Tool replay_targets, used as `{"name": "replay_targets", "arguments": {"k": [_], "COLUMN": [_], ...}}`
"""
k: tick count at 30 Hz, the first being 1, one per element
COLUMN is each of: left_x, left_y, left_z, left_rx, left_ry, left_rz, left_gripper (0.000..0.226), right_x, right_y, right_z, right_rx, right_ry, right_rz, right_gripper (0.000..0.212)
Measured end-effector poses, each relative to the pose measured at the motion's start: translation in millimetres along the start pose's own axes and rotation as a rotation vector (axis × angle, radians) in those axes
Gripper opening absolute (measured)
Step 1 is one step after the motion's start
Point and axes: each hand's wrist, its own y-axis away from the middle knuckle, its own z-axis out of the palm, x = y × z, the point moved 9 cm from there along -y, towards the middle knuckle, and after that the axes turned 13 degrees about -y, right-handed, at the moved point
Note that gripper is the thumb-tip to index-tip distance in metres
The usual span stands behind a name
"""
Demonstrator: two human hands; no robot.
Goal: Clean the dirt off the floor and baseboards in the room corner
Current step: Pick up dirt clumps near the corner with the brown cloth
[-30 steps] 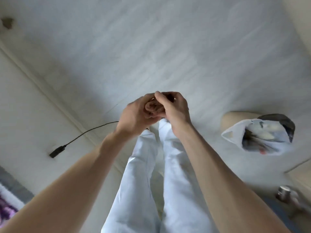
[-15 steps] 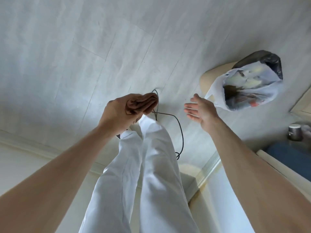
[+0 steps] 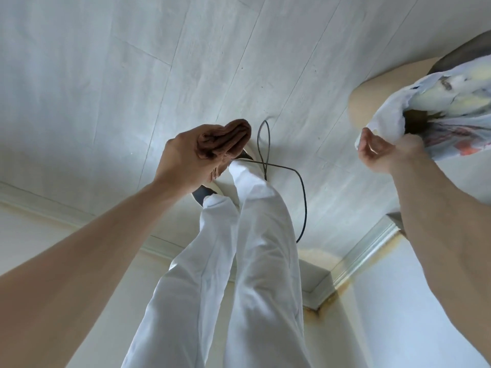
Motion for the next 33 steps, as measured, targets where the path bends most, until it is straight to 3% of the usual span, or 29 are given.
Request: {"name": "replay_targets", "arguments": {"k": [2,7,11,16,21,24,28,33], "left_x": [-10.5,-50.0,-69.4,-90.4,-113.7,-117.8,-123.2,-129.1], "left_y": [-0.7,-4.4,6.3,32.6,74.8,92.1,125.4,144.8], "left_z": [-9.2,-28.4,-41.3,-66.1,-115.9,-143.1,-193.2,-249.6], "left_rx": [0.010,0.079,0.110,0.164,0.278,0.348,0.435,0.528], "left_ry": [0.017,0.043,0.051,0.079,0.175,0.203,0.300,0.383], "left_rz": [-0.026,-0.122,-0.153,-0.177,-0.249,-0.257,-0.285,-0.240], "left_gripper": [0.039,0.033,0.007,0.046,0.036,0.050,0.024,0.026], "right_x": [-6.9,-13.2,-4.1,43.6,93.2,116.5,158.5,217.6], "right_y": [-15.2,-34.3,-25.2,0.2,55.8,87.3,146.0,209.3], "right_z": [-2.1,-5.2,9.2,34.6,83.5,110.6,161.7,203.6], "right_rx": [0.021,0.089,0.085,0.088,0.016,-0.036,-0.116,-0.182], "right_ry": [-0.018,-0.162,-0.198,-0.105,0.127,0.314,0.599,0.850], "right_rz": [-0.044,-0.169,-0.260,-0.247,-0.216,-0.191,-0.183,-0.252], "right_gripper": [0.048,0.041,0.039,0.041,0.037,0.035,0.032,0.028]}}
